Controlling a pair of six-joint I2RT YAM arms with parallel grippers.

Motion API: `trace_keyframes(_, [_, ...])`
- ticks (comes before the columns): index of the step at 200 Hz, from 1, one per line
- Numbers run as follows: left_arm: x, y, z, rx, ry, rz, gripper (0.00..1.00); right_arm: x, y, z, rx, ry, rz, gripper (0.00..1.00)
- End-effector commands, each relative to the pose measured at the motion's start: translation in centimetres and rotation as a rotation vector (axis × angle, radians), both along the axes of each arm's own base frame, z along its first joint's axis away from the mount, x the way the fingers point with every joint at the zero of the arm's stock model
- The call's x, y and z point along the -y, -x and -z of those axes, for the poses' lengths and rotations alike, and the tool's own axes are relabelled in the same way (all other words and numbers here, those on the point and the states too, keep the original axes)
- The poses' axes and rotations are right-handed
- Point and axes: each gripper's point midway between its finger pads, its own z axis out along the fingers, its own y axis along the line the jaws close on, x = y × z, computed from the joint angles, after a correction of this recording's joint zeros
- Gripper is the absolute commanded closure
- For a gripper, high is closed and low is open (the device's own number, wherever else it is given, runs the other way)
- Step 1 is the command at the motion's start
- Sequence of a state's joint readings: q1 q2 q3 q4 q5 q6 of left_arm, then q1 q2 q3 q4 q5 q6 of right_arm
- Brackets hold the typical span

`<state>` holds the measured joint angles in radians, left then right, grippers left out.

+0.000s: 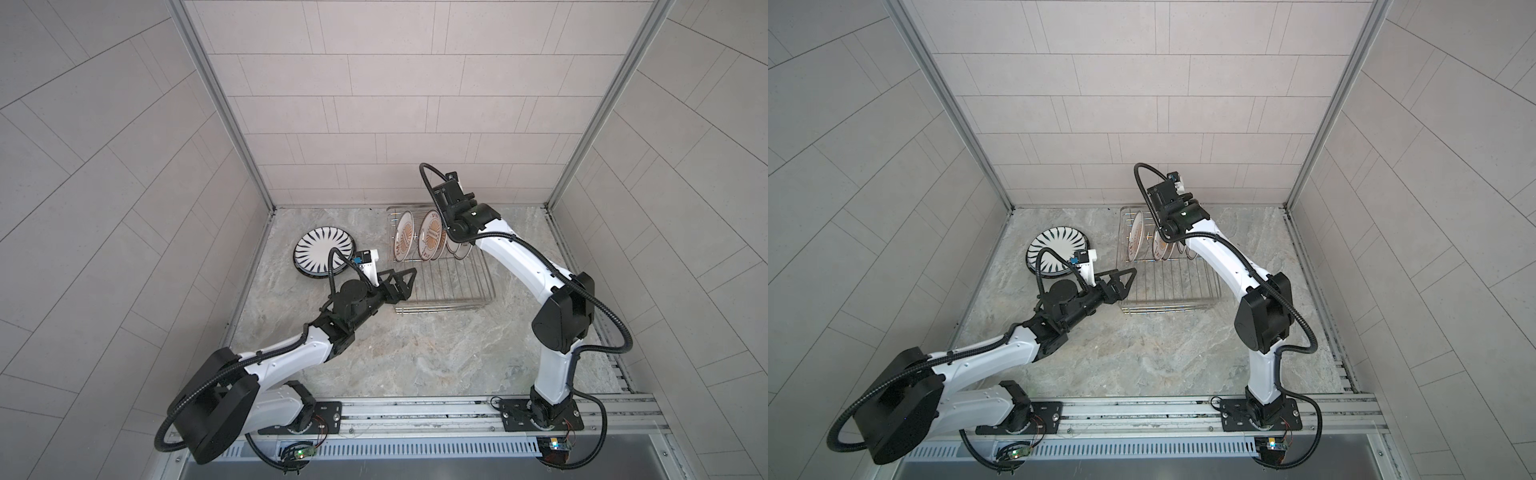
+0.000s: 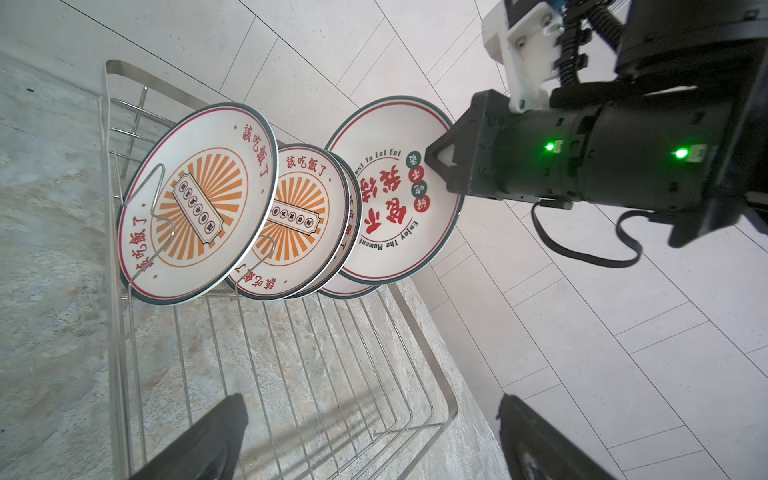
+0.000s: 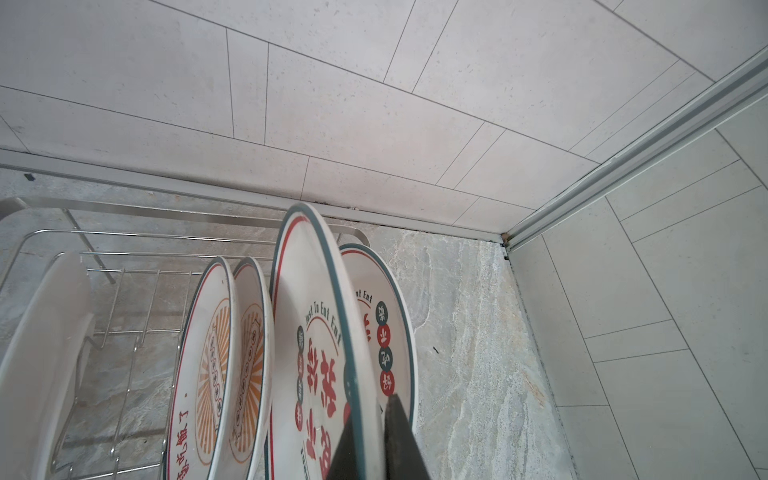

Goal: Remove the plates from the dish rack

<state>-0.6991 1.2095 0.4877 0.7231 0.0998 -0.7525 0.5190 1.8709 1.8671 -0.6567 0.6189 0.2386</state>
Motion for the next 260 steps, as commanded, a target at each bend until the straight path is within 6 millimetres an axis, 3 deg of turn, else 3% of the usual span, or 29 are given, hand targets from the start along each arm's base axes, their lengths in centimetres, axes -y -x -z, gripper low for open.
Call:
trace_keyframes(1, [-0.5,0.4,-1.4,0.020,-0.002,-0.009,0.00,0.7,1.8,-4.5,0.106,-0.023,0.009,0.95])
trace_keyframes(48, [-2.1,1.5,-3.7,0.079,-0.080,-0.029,0.00,1.4,5.7,-7.7,0.201,-0.104,-0.024,0.95])
trace_keyframes(98, [-2.7,2.6,-4.2,0.100,-0.099,-0.013,0.00,1.9,9.8,-8.9,0.254,-0.221,-0.106,0.95])
trace_keyframes(135, [-2.1,3.3,-3.4,0.128,-0.158,0.050,0.00,-0.6,12.4,-6.7,0.264,-0.499,-0.305,0.95])
trace_keyframes(188, [-2.3,4.6,-3.1,0.113,-0.153,0.090,0.00,-2.5,17.0,-7.1,0.328,-0.804,-0.488,0.95])
trace_keyframes(205, [-2.1,4.9,-2.9,0.102,-0.116,0.106,0.00,-2.9,18.0,-6.0,0.327,-0.899,-0.514,0.95])
trace_keyframes(260, [-1.6,4.9,-2.6,0.088,-0.031,0.119,0.00,-4.5,19.3,-4.1,0.339,-1.123,-0.596,0.94])
